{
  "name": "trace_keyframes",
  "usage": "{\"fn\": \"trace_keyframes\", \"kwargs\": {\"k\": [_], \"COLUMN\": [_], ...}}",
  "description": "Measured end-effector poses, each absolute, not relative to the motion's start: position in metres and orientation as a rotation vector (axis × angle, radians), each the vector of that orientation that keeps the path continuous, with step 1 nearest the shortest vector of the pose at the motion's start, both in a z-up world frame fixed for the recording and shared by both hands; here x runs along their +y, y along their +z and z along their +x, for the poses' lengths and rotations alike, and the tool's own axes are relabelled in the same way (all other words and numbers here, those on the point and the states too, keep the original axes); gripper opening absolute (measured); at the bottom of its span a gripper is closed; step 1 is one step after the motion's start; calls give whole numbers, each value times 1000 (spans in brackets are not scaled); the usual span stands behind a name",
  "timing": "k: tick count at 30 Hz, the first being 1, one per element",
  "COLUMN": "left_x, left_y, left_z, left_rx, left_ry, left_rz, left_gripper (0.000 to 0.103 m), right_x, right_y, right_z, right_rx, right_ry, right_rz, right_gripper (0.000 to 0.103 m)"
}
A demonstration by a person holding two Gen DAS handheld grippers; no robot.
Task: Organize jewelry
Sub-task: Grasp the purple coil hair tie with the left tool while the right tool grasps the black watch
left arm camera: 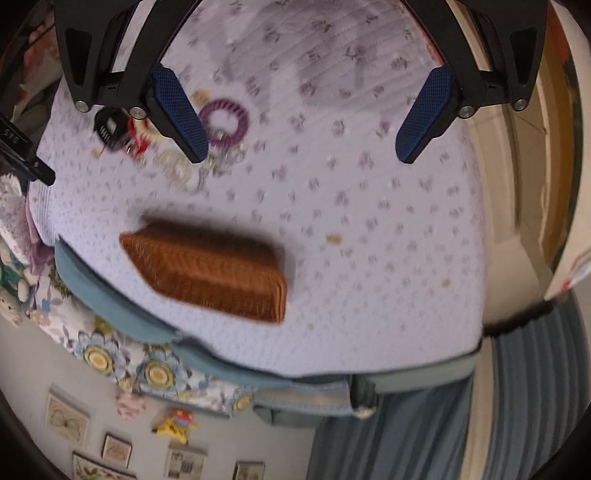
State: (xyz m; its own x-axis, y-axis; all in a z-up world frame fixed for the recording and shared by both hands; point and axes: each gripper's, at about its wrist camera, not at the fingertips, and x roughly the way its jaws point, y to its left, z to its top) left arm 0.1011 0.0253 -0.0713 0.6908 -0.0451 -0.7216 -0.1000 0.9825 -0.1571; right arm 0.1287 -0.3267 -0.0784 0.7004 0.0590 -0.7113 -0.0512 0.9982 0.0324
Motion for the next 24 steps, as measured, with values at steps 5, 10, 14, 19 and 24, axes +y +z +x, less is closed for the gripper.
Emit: {"fn": "trace_keyframes", "kwargs": {"k": [5,10,14,19,24], "left_x": [12,-8,-14,-13,-19], "left_y": [-103,-122,-133,-142,-146], "left_z": [110,121,130,142,153], "left_rx": [908,963,1007,1047,1074], "left_ry": [-64,-122,-151,-174,-172], "left_rz": [-208,-206,-228,-268,-268], "left_gripper": [75,61,37,33,27], "right_x": [-338,-322,-303,-291,-286], "right_y": [-112,-120,-125,-134,-144], "right_z": [130,137,149,162,173], "right_rx": [893,934,981,1013,1053], "right_ry": [141,214,222,251,294], "right_rz": [81,108,48,-13,-24], "right_gripper": [57,54,43,37,30]}}
